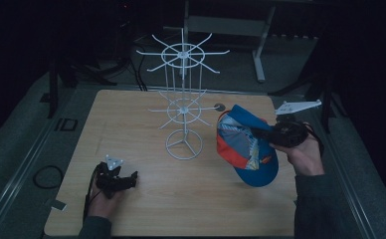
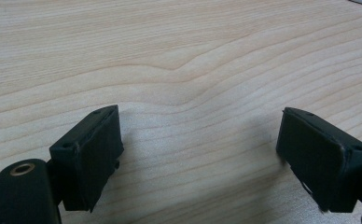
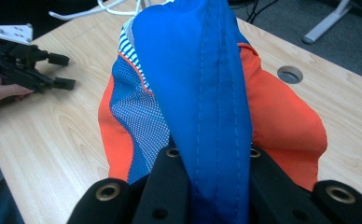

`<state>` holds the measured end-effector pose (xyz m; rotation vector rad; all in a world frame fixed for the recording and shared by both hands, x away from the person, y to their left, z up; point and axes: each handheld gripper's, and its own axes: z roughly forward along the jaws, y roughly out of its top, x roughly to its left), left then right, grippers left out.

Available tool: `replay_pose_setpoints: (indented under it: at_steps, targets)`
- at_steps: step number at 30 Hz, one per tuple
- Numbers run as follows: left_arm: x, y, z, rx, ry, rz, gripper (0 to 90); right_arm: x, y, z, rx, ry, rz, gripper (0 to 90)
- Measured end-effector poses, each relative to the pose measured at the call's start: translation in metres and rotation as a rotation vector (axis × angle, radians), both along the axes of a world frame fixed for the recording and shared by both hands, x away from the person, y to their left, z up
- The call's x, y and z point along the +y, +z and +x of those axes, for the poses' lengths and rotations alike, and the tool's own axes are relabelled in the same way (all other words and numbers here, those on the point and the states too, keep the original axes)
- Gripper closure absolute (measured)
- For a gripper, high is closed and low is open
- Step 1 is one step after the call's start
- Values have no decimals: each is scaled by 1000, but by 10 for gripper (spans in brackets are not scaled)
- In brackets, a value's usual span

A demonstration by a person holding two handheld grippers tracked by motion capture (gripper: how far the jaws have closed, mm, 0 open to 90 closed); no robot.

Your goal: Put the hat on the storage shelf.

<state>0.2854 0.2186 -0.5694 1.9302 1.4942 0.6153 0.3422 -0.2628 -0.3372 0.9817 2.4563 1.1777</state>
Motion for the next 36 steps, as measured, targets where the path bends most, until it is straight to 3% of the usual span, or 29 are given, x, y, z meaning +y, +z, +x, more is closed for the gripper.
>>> replay_pose_setpoints:
  at_steps: [8,18,36]
  targets:
    - [0,0,0,0,0,0,146,1,11,-5,-14,19,-9,880]
    - [0,0,0,-1,1,-1,146,2,28,-11,-34,49,22,879]
    - [0,0,0,-1,0,0,146,5,40,-14,-62,84,78,880]
